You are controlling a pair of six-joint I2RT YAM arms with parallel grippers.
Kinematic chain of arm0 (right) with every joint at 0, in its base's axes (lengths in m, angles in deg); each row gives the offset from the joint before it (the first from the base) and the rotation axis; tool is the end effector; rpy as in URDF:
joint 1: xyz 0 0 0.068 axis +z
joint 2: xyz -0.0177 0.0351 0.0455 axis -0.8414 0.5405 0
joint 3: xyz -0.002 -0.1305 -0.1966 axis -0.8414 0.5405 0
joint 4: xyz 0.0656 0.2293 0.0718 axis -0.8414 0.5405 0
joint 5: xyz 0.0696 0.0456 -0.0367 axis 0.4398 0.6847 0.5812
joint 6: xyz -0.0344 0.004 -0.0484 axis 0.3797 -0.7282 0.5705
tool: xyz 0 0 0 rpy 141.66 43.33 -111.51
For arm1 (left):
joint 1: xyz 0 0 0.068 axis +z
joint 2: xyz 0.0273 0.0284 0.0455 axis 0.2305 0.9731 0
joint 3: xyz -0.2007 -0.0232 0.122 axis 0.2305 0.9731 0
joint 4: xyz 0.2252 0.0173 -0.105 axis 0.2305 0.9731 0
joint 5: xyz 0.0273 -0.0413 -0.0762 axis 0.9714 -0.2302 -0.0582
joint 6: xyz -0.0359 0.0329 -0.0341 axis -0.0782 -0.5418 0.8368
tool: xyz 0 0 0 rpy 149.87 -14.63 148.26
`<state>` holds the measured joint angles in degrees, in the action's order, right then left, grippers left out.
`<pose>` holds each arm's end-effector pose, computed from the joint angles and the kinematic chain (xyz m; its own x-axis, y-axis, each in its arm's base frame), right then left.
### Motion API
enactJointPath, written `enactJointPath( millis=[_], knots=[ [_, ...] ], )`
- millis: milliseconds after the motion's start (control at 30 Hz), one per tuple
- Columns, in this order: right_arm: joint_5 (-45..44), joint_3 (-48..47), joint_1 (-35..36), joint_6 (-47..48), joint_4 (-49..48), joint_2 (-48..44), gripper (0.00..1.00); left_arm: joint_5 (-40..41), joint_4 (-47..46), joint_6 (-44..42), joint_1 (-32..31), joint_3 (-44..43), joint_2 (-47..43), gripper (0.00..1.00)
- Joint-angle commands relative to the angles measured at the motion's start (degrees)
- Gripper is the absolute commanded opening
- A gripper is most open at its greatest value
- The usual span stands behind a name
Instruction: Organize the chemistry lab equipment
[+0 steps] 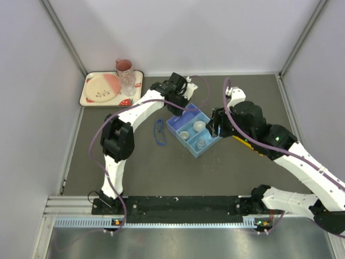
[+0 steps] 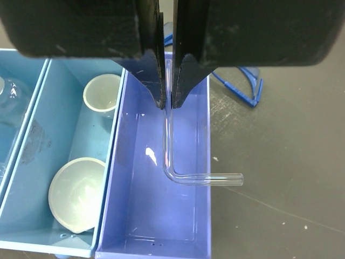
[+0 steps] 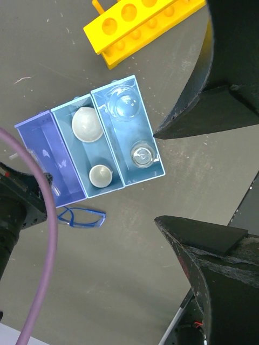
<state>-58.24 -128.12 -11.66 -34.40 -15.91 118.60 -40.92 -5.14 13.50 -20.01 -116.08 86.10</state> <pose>0.1578 0.1473 0.3570 -0.5306 -0.0025 -0.8476 -0.3870 0.8904 0.2396 0.3554 -0.2410 0.2283 -0.6206 0.5708 -0.5377 0.6963 0.7164 -0.0432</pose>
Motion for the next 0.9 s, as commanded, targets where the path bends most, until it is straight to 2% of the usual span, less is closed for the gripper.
enactJointPath(
  millis=[0, 767, 867],
  knots=[
    [-0.9, 0.3, 0.4, -0.7, 0.2, -1.4, 0.60, -2.0, -3.6, -1.4, -0.8, 0.4, 1.7, 0.00],
    [-1.4, 2.5, 0.4, -0.5, 0.2, -1.8, 0.60, -1.7, -5.2, -6.8, -3.2, 0.5, 8.6, 0.00],
    [-1.3, 2.7, 0.4, -0.5, 0.2, -1.9, 0.60, -0.8, -5.0, -7.1, -3.2, 0.0, 9.7, 0.07]
  ],
)
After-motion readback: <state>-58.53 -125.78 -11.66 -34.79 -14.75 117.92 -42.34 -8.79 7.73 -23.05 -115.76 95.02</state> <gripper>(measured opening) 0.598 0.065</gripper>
